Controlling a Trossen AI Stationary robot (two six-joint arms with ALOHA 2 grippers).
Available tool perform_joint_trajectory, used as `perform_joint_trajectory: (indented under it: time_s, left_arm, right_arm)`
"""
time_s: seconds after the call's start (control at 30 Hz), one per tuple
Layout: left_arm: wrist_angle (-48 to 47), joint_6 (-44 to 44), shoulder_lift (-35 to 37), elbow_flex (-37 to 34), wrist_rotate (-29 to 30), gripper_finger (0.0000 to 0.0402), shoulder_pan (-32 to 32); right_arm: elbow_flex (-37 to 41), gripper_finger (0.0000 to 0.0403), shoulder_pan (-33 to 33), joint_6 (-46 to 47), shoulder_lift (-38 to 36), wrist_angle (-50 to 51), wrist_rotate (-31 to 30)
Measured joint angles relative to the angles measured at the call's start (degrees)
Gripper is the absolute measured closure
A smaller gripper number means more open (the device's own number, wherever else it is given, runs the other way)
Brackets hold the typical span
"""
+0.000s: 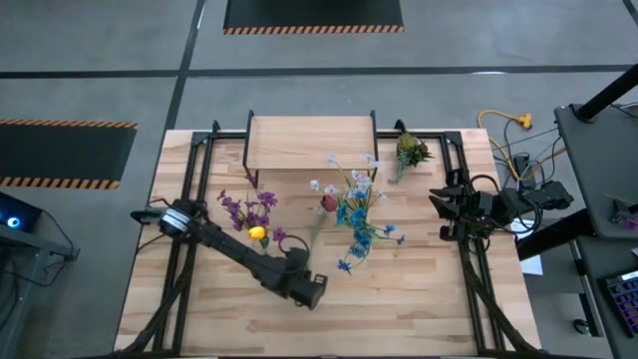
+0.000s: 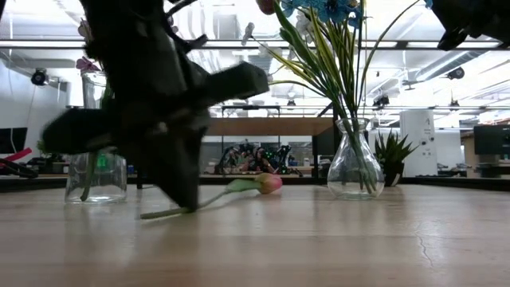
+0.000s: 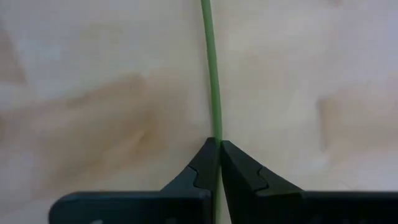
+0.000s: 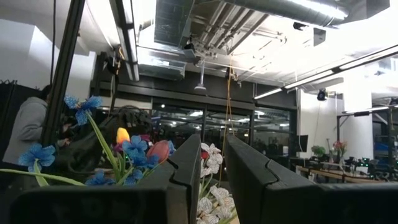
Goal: Pick and place flowers into a vace then onto a shelf
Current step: Put the pink tulip into the left crystal vase
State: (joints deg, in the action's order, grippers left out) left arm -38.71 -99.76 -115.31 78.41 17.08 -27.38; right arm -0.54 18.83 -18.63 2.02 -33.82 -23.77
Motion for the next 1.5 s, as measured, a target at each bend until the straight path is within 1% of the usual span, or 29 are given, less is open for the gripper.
perform_joint_trajectory:
  time_s: [0.13, 0.4, 0.5, 0.6, 0.83, 0.9, 0.97, 1.1, 1.2, 1.37, 1.5]
  left_arm:
    - [-1.6, 0.1, 0.5, 0.0, -4.8, 0.0401, -1.3]
    - [-2.9, -0.3, 0.5, 0.0, -5.0, 0.0401, -2.9]
    - [-2.9, -0.6, 0.6, 0.0, -5.0, 0.0393, -2.9]
    - [-2.9, -0.6, 0.7, 0.0, -5.1, 0.0374, -2.9]
    - [-3.3, -0.6, 1.3, 0.0, -5.9, 0.0305, -3.0]
    - [-3.2, -0.6, 1.4, 0.0, -5.8, 0.0291, -2.6]
    - [-3.2, -0.7, 1.4, -0.1, -4.4, 0.0283, -2.0]
    - [-3.4, -0.3, 1.3, -0.2, -1.4, 0.0279, 0.1]
    - [-3.3, 0.7, 1.3, -0.2, -0.3, 0.0279, 1.6]
    - [-2.8, 2.2, 1.2, -0.9, -0.9, 0.0280, 2.6]
    - [-2.5, 2.2, 1.4, -1.9, -0.9, 0.0295, 2.6]
  right_arm:
    - [0.0, 0.0339, 0.0, 0.0, 0.0, 0.0, 0.0]
    - [0.0, 0.0339, 0.0, 0.1, 0.0, 0.0, 0.0]
    - [0.0, 0.0339, 0.0, 0.2, 0.0, 0.0, 0.0]
    - [0.0, 0.0339, 0.0, 0.2, 0.0, -0.1, 0.0]
    - [0.0, 0.0339, 0.0, 0.2, 0.0, -0.2, 0.0]
    - [0.0, 0.0339, 0.0, 0.2, 0.0, -0.2, 0.0]
    - [0.0, 0.0339, 0.0, 0.2, 0.0, -0.2, 0.0]
    - [0.0, 0.0339, 0.0, 0.2, 0.0, -0.4, 0.0]
    - [0.0, 0.0339, 0.0, 0.2, 0.0, -0.6, 0.0]
    - [0.0, 0.0339, 0.0, 0.2, 0.0, -0.7, 0.0]
    - [0.0, 0.0339, 0.0, 0.2, 0.0, -0.7, 0.0]
